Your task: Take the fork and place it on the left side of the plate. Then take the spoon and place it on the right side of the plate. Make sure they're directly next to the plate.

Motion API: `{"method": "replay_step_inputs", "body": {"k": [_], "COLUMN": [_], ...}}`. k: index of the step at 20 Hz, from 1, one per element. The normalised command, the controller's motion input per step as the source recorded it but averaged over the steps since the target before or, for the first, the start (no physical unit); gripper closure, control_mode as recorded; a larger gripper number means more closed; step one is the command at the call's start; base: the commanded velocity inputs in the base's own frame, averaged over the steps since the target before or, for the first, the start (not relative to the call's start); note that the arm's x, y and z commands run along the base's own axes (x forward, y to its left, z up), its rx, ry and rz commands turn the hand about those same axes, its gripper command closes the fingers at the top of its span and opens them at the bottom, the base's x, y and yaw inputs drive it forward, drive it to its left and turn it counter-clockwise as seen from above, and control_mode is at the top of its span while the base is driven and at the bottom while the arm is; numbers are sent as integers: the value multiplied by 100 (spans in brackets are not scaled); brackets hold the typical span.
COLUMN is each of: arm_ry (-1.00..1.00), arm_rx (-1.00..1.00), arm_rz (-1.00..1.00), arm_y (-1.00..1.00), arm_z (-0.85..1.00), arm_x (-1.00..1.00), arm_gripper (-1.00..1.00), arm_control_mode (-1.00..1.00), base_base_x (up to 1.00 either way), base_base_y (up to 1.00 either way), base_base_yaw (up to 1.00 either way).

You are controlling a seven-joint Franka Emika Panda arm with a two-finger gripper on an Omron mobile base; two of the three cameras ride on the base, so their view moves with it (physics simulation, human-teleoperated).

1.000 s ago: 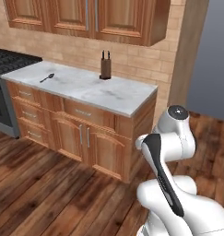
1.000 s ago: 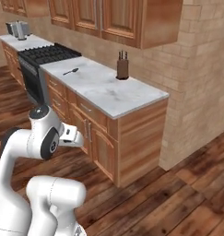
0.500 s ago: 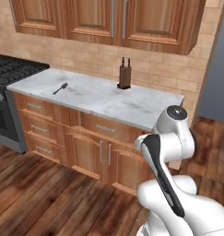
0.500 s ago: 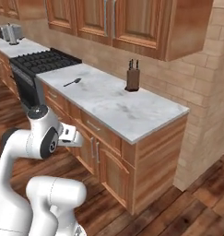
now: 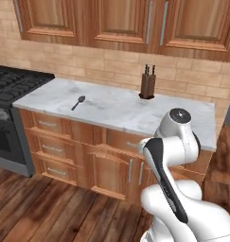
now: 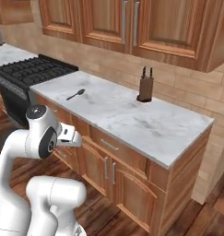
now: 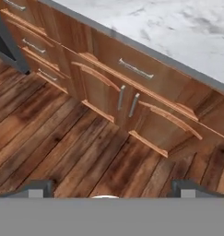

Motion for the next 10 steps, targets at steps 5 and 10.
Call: {"method": "replay_step_inputs", "body": {"k": [5,10], "arm_ry": [0,0], "arm_rx": [0,0], "arm_rz": [0,0], "arm_y": [0,0], "arm_z": [0,0], "arm_x": [0,0], "arm_gripper": [-100,-100], "arm_control_mode": [100,100], "base_base_x": [73,66], "base_base_y": [100,100], "base_base_yaw": [-32,-34]}}
